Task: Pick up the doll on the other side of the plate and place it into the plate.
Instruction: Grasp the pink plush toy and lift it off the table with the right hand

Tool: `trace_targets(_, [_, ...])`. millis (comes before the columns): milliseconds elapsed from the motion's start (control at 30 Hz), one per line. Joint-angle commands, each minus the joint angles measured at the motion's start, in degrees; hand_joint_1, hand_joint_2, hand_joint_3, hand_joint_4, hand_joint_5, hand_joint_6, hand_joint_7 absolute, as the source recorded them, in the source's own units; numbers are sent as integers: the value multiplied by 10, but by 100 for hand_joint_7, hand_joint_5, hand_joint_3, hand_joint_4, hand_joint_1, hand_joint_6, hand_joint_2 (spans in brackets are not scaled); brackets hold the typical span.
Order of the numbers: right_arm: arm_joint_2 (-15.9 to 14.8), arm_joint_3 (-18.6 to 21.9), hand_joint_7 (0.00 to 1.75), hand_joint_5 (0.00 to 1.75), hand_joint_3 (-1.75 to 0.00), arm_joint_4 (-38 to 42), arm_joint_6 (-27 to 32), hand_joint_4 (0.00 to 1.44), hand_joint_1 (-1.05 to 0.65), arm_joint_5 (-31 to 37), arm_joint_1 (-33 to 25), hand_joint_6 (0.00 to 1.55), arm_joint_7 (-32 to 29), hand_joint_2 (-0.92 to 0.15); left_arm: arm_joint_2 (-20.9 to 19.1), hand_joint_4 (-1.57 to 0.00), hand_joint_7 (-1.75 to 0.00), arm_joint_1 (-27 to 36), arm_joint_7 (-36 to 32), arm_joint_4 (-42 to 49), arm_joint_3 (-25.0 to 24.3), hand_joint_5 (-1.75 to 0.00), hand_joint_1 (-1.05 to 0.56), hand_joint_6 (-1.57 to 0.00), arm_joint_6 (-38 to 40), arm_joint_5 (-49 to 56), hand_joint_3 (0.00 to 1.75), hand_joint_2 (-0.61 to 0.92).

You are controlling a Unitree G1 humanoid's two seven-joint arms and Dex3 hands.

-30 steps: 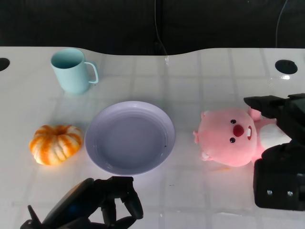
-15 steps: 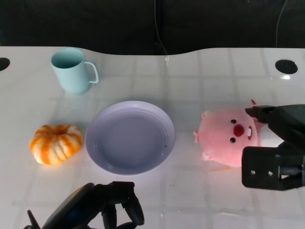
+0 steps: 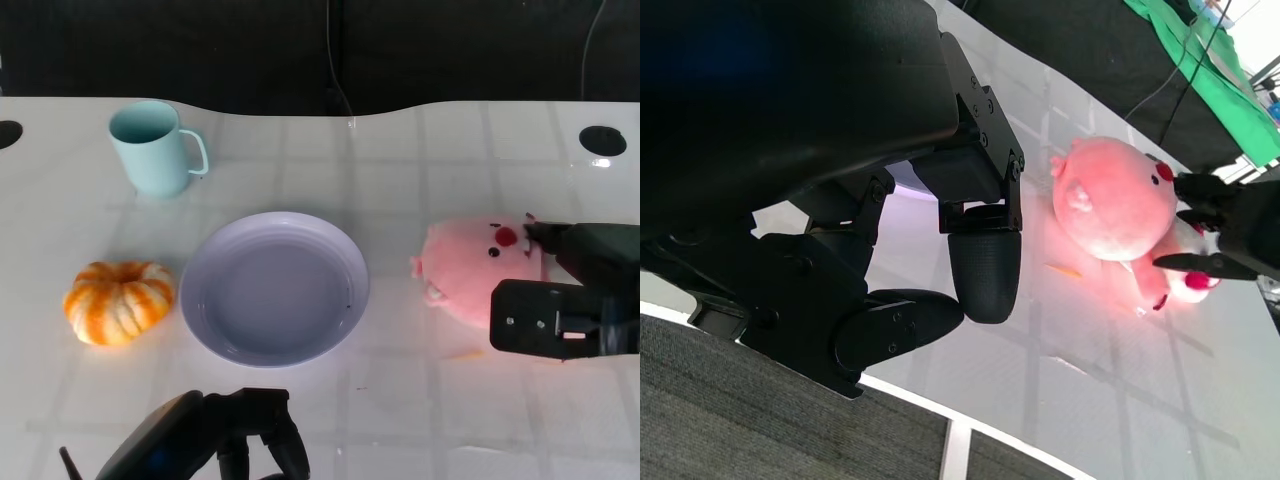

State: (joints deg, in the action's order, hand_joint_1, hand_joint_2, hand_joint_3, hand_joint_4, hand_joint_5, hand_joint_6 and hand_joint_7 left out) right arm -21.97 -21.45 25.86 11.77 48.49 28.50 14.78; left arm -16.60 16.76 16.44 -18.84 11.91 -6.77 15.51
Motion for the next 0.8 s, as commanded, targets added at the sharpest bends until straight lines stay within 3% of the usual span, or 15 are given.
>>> trace_targets(33, [9, -21, 2, 8, -1, 71, -7, 42, -65, -9, 7, 31, -11, -91, -4, -76, -119, 3, -4, -5, -1, -163, -25, -80, 1, 3, 86, 59])
trace_targets(200, [24, -43, 5, 10, 0, 153, -41, 55, -49, -13, 22, 45, -75, -87, -3, -75, -116, 5, -4, -10, 1, -163, -27, -80, 7, 4, 86, 58])
trace_targets(267, [30, -52, 5, 16, 0, 177, -58, 73, -37, -14, 24, 54, -108, -87, -3, -75, -116, 6, -5, -13, 2, -162, -27, -81, 13, 8, 86, 58])
trace_targets(300, [31, -58, 5, 23, -1, 188, -68, 81, -32, -13, 26, 60, -123, -88, -2, -75, -116, 6, -5, -15, 2, -162, -27, -81, 15, 8, 86, 59])
trace_targets(367, [33, -69, 5, 63, -5, 209, -85, 81, -24, -11, 31, 80, -150, -91, -2, -75, -115, 6, -5, -16, 2, -163, -27, -81, 17, 9, 86, 59])
trace_targets(500, [30, -84, 9, 76, -7, 243, -116, 89, -26, -7, 41, 105, -212, -92, -3, -75, -115, 2, -5, -17, 3, -163, -27, -81, 16, 11, 86, 59])
trace_targets(533, [29, -87, 7, 84, -8, 248, -122, 89, -27, -5, 42, 108, -230, -92, -4, -75, -115, 3, -4, -19, 2, -163, -28, -81, 16, 10, 86, 59])
trace_targets(567, [28, -90, 8, 111, -11, 253, -126, 84, -27, -3, 44, 115, -244, -92, -4, -75, -114, 3, -3, -21, 1, -164, -27, -81, 17, 10, 86, 59])
trace_targets(633, [25, -96, 10, 135, -16, 257, -131, 77, -28, -1, 48, 120, -258, -92, -4, -75, -114, 1, -2, -23, 2, -164, -27, -81, 20, 10, 86, 59])
trace_targets(800, [23, -101, 16, 146, -24, 242, -104, 70, -30, -5, 61, 122, -246, -92, -4, -73, -120, -3, -1, -22, -1, -168, -26, -78, 21, 7, 84, 63])
